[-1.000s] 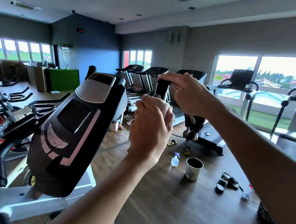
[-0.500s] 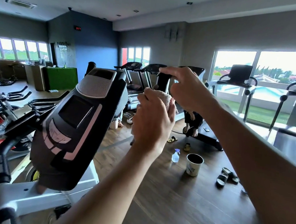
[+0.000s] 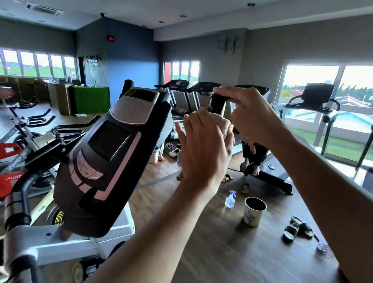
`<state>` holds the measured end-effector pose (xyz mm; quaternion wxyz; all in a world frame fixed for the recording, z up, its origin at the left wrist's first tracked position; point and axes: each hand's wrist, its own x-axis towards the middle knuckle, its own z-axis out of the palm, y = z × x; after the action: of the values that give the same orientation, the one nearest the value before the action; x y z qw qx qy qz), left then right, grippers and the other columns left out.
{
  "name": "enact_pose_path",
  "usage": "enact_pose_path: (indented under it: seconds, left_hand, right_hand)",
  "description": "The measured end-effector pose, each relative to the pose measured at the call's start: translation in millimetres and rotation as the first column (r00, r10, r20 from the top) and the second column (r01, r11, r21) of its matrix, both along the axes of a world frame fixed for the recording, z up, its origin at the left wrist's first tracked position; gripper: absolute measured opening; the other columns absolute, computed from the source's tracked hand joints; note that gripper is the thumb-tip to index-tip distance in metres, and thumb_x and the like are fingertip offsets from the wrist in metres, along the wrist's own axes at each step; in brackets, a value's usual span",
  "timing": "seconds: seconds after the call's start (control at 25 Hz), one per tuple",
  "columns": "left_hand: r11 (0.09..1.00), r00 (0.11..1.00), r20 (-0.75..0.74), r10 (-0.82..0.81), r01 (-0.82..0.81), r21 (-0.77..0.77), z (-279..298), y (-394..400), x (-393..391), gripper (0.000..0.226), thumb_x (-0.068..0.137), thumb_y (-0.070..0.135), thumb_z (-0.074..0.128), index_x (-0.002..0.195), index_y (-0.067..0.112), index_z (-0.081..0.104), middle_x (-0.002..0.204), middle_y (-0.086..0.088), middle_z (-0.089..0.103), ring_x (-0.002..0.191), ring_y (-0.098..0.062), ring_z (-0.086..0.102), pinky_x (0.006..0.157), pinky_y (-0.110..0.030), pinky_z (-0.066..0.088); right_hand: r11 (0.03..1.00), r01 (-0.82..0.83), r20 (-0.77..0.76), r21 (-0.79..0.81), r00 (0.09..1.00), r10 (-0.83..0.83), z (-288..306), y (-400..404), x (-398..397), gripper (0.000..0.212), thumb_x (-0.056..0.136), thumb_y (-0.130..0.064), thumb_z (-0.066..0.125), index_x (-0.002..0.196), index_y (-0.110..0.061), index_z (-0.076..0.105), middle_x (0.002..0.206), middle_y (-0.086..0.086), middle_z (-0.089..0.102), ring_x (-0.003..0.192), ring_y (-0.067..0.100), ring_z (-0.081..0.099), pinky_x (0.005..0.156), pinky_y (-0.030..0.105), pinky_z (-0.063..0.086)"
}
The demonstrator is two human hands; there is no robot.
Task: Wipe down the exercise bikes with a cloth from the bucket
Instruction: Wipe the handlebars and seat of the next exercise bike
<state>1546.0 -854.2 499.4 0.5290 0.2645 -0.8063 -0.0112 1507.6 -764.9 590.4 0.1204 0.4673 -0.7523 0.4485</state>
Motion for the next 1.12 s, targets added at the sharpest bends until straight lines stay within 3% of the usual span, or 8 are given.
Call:
enact_pose_path:
  seconds: [0.2, 0.28, 0.44, 0.68, 0.84, 0.92, 1.0, 1.12]
  left_hand:
    - [0.994, 0.989, -0.109, -0.101, 0.095, -0.055, 36, -14, -19, 0.047, 0.087, 0.032, 0.061, 0.118, -0.002, 0.055, 0.113, -0.019, 0.061, 0.105, -0.035, 0.06, 0.097, -0.042, 0.049]
    - [0.995, 0.984, -0.146, -0.099, 0.102, 0.013, 27, -7, -13, 0.046, 0.09, 0.035, 0.063, 0.116, -0.002, 0.056, 0.11, -0.019, 0.062, 0.101, -0.033, 0.063, 0.091, -0.039, 0.051]
    - [1.0, 0.996, -0.092, -0.018, 0.017, -0.013, -6, 1, 6, 0.053, 0.094, 0.045, 0.057, 0.117, -0.003, 0.056, 0.105, -0.019, 0.064, 0.091, -0.03, 0.067, 0.076, -0.035, 0.055]
    - [0.997, 0.996, -0.089, 0.024, -0.03, -0.066, 31, -5, -16, 0.072, 0.083, 0.033, 0.074, 0.133, -0.012, 0.049, 0.119, -0.025, 0.061, 0.105, -0.034, 0.063, 0.092, -0.039, 0.052]
    - [0.988, 0.984, -0.093, 0.152, -0.155, -0.024, 1, 18, -4, 0.071, 0.087, 0.039, 0.07, 0.135, -0.01, 0.05, 0.118, -0.022, 0.062, 0.101, -0.028, 0.065, 0.086, -0.032, 0.054]
    - [0.988, 0.987, -0.044, 0.152, -0.153, -0.015, -12, 21, 3, 0.077, 0.086, 0.042, 0.073, 0.137, -0.01, 0.048, 0.119, -0.021, 0.062, 0.099, -0.027, 0.066, 0.083, -0.031, 0.056]
    - [0.987, 0.986, -0.065, 0.153, -0.156, -0.042, 0, 17, -3, 0.075, 0.084, 0.041, 0.077, 0.131, -0.01, 0.05, 0.11, -0.023, 0.064, 0.09, -0.029, 0.068, 0.074, -0.033, 0.058]
    - [0.991, 0.985, -0.105, 0.133, -0.135, -0.006, 40, 12, -20, 0.066, 0.09, 0.042, 0.072, 0.13, -0.004, 0.047, 0.111, -0.022, 0.062, 0.093, -0.033, 0.068, 0.071, -0.038, 0.057]
  right_hand:
    - [1.0, -0.029, -0.025, -0.012, 0.999, 0.028, 2, -2, -10, 0.065, 0.082, 0.013, 0.038, 0.129, -0.02, 0.069, 0.111, 0.0, 0.073, 0.058, -0.022, 0.053, 0.049, 0.001, 0.034]
    - [1.0, -0.018, -0.009, -0.017, 1.0, 0.018, 1, -1, -11, 0.067, 0.082, 0.014, 0.037, 0.133, -0.018, 0.065, 0.123, 0.001, 0.071, 0.064, -0.021, 0.057, 0.049, -0.001, 0.033]
    - [0.999, -0.02, 0.033, -0.04, 0.999, 0.021, -2, 1, -6, 0.068, 0.086, 0.015, 0.035, 0.14, -0.017, 0.06, 0.141, 0.002, 0.061, 0.04, -0.021, 0.046, 0.041, 0.004, 0.035]
    - [0.995, -0.086, 0.002, -0.059, 0.996, 0.086, -1, 4, -13, 0.064, 0.085, 0.015, 0.038, 0.133, -0.017, 0.066, 0.125, 0.003, 0.07, 0.045, -0.019, 0.049, 0.043, 0.004, 0.036]
    - [0.991, -0.128, -0.013, -0.037, 0.992, 0.127, -5, 7, -22, 0.075, 0.081, 0.02, 0.031, 0.138, -0.019, 0.061, 0.133, -0.001, 0.065, 0.031, -0.004, 0.043, 0.034, 0.008, 0.028]
    - [0.989, -0.149, -0.044, -0.025, 0.988, 0.148, -8, 8, -28, 0.078, 0.079, 0.019, 0.031, 0.138, -0.022, 0.06, 0.124, 0.0, 0.07, 0.029, 0.001, 0.04, 0.032, 0.011, 0.026]
    - [0.986, -0.166, -0.114, -0.013, 0.98, 0.164, -10, 6, -40, 0.077, 0.078, 0.02, 0.033, 0.137, -0.021, 0.062, 0.108, -0.007, 0.07, 0.036, -0.008, 0.047, 0.036, 0.008, 0.03]
    - [0.96, -0.277, -0.164, -0.027, 0.949, 0.269, -10, 4, -59, 0.075, 0.074, 0.023, 0.035, 0.133, -0.013, 0.065, 0.11, -0.01, 0.07, 0.057, -0.025, 0.052, 0.053, 0.0, 0.038]
